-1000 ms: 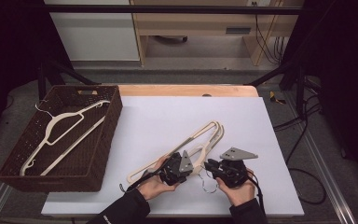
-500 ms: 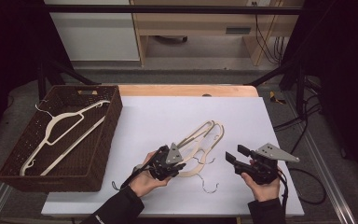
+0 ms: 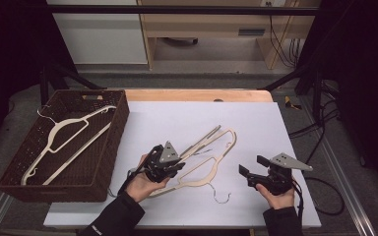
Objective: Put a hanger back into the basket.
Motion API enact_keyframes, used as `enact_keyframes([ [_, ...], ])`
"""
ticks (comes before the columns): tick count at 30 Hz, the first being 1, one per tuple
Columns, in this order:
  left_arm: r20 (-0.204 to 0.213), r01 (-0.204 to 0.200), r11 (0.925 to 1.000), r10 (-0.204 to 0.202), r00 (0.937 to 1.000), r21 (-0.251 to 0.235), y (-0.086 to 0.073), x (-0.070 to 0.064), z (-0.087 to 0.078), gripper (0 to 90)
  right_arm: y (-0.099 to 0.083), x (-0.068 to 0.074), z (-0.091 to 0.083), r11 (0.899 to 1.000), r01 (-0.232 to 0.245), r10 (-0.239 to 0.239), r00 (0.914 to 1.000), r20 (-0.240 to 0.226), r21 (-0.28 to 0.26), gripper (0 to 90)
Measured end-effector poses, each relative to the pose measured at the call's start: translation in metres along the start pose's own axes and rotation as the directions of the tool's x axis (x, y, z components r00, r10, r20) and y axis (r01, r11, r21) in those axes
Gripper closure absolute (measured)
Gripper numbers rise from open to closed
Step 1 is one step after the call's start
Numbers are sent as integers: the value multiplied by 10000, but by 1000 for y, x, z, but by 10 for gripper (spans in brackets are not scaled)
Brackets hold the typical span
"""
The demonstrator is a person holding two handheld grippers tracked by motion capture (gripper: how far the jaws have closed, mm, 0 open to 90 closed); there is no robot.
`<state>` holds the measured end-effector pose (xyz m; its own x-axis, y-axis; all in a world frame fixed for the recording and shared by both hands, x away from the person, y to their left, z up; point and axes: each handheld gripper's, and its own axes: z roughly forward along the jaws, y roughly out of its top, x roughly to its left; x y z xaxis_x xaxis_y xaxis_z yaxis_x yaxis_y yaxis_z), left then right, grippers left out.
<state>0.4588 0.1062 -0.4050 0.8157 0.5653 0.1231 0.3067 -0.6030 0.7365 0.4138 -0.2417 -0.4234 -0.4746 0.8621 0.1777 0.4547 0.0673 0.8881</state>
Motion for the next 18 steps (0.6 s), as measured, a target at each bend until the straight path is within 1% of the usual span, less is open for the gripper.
enact_keyframes([
  [4,-209,358,9992,-361,9991,-149,-2,9,-6,812,-1,0,1,10000,-40,40,10000,90,8,140],
  [6,-353,495,9986,-501,9981,-178,-3,14,-9,822,-1,0,1,10000,-61,61,9999,123,27,131],
  [7,-411,519,9985,-526,9978,-187,-3,16,-10,827,-1,-1,1,10000,3,-4,9999,137,58,128],
  [11,-716,903,9956,-920,9932,-267,-6,25,-14,843,-2,0,1,10000,20,-21,9998,180,68,123],
  [13,-890,1095,9936,-1116,9898,-287,-8,30,-16,852,-2,0,1,10000,23,-24,9998,190,69,120],
  [15,-914,1341,9903,-1368,9864,-356,-10,36,-18,855,-2,0,1,10000,48,-49,9999,158,70,118],
  [18,-864,1574,9867,-1604,9833,-401,-13,43,-20,855,-1,0,1,10000,47,-48,9999,164,73,115],
])
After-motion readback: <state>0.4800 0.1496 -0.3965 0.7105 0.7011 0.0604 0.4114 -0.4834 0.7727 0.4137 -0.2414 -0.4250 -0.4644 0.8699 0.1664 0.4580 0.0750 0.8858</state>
